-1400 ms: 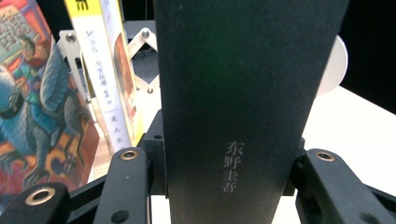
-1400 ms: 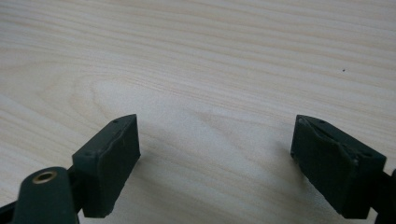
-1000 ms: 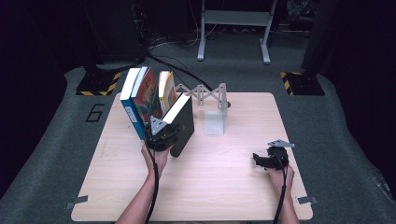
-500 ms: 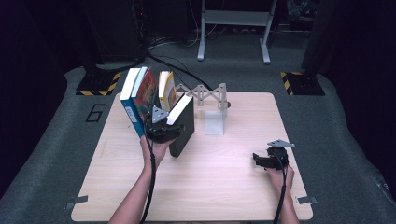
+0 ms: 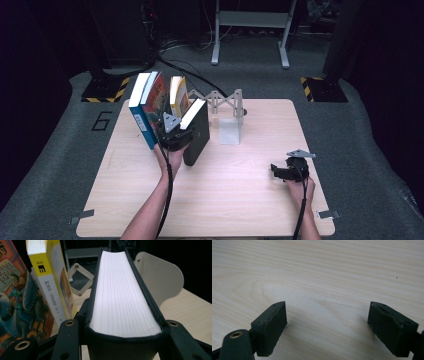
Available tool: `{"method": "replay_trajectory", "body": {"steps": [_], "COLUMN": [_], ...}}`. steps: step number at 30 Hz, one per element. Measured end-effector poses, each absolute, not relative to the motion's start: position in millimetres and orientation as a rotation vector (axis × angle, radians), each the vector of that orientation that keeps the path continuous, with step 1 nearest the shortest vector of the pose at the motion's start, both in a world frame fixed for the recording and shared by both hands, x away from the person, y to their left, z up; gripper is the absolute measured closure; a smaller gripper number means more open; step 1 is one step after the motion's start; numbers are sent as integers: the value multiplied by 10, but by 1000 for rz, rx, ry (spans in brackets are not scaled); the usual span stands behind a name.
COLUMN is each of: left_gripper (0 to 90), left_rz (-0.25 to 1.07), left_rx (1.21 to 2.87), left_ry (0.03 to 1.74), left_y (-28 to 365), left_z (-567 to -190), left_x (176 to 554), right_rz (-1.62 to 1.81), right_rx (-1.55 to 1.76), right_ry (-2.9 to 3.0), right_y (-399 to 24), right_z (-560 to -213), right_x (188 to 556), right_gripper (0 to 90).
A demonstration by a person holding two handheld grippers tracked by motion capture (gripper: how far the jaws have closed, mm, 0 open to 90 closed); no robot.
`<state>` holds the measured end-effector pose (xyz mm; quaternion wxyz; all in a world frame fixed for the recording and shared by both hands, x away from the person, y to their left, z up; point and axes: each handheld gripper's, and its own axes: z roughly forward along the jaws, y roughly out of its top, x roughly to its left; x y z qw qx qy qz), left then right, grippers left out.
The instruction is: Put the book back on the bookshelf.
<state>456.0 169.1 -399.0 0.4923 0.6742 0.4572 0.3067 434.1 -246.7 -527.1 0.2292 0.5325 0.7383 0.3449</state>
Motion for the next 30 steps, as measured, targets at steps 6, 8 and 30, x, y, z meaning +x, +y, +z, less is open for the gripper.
{"method": "replay_trajectory", "body": {"steps": [6,8,30], "left_gripper": [543,543,538], "left_rz": [795,814,935], "left_rx": [1569,1572,1492], "left_ry": [1145,1152,1236], "left_y": [1652,1640,1433], "left_z": [-3963,-3939,-4028], "left_x": [4690,4721,4999], "right_rz": [949,951,954], "right_rx": [1464,1463,1468], "right_ry": [2036,2033,2027], "right_y": [-2464,-2467,-2466], "right_z": [-5271,-5271,-5267], "right_x": [4340,4341,4333], "right_gripper": [148,148,148]}}
